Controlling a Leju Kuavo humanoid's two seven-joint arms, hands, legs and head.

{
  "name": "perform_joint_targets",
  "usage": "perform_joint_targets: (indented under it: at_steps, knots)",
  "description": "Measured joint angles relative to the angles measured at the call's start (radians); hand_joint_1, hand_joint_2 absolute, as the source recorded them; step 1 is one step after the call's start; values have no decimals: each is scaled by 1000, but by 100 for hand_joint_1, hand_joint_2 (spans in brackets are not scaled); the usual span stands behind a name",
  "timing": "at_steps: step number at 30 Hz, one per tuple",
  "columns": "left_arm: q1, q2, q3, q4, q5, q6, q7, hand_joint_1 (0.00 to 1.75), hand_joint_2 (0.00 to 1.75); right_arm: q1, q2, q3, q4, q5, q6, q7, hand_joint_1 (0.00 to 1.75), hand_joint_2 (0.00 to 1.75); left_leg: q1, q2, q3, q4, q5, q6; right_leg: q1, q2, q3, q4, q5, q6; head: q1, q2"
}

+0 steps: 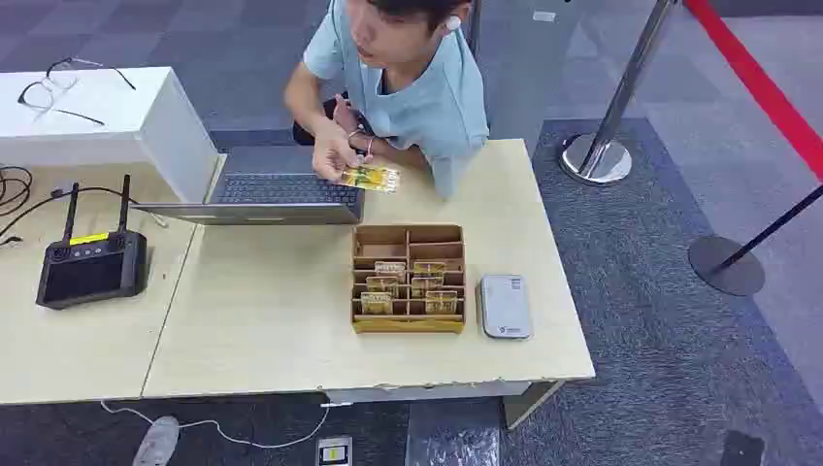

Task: Pass the card to the sensor for recognition and then transmit it.

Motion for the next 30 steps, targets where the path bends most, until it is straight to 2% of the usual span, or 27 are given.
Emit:
perform_joint_targets:
  at_steps: [1, 2, 4, 5, 7, 12, 16, 21, 23, 26, 30]
  knots:
    - [0, 0, 0, 0, 0, 3, -4, 0, 175, 41, 15, 22, -103, -43, -2, -10, 0, 175, -2, -3, 0, 0, 0, 1, -1, -3, 1, 0, -1, 1, 0, 0]
    - [0, 0, 0, 0, 1, 6, -8, 0, 175, 99, 20, 56, -219, -29, -5, 38, 0, 175, -5, -6, 0, -1, 0, 1, -4, -8, 3, 0, -3, 2, 1, 0]
    - [6, 2, 0, 1, 2, 9, -14, 0, 175, 172, 17, 130, -443, 55, -14, 227, 0, 175, -5, -4, -2, -2, -1, 1, -4, -6, 2, 1, -3, 2, 1, 0]
    - [5, 2, 0, 2, 2, 9, -14, 0, 175, 197, 18, 159, -541, 100, -16, 276, 0, 175, -6, 0, -2, -2, -1, 0, -2, 0, 2, 1, -2, 1, 0, 0]
    - [-2, 1, 0, 2, 1, 8, -15, 0, 175, 245, 29, 222, -733, 172, -18, 291, 0, 175, -5, 1, -1, -2, -2, 1, -2, 2, 2, 1, -2, 1, 0, 0]
    - [-1, -4, 0, 2, -3, 6, -16, 0, 175, 322, 49, 361, -1110, 235, -18, 357, 0, 175, -4, -2, 1, -2, -1, 2, -4, -4, 2, 1, -3, 2, 0, 0]
    - [0, -7, 0, 2, -4, 6, -21, 0, 175, 368, 39, 448, -1314, 257, -16, 412, 0, 175, -4, -2, 1, -2, -1, 2, -3, -4, 2, 1, -3, 2, 0, 0]
    - [1, -10, 0, 2, -6, 6, -24, 0, 175, 405, 12, 539, -1499, 286, -13, 466, 0, 175, -4, -2, 0, -2, -1, 2, -4, -4, 2, 1, -3, 2, 0, 0]
    - [1, -11, 0, 2, -8, 5, -24, 0, 175, 415, -10, 585, -1567, 329, -11, 507, 0, 175, -4, -1, 0, -2, -1, 2, -4, -4, 2, 1, -3, 2, 0, 0]
    - [0, -13, 0, 2, -18, 4, -24, 0, 175, 418, -58, 675, -1653, 418, -7, 606, 0, 175, -4, -2, 0, -2, -1, 2, -4, -4, 2, 1, -3, 2, 0, 0]
    - [0, -14, 0, 2, -20, 3, -24, 0, 175, 420, -103, 758, -1723, 449, -6, 653, 0, 175, -4, -1, 0, -2, -1, 2, -4, -4, 2, 1, -3, 2, 0, 0]
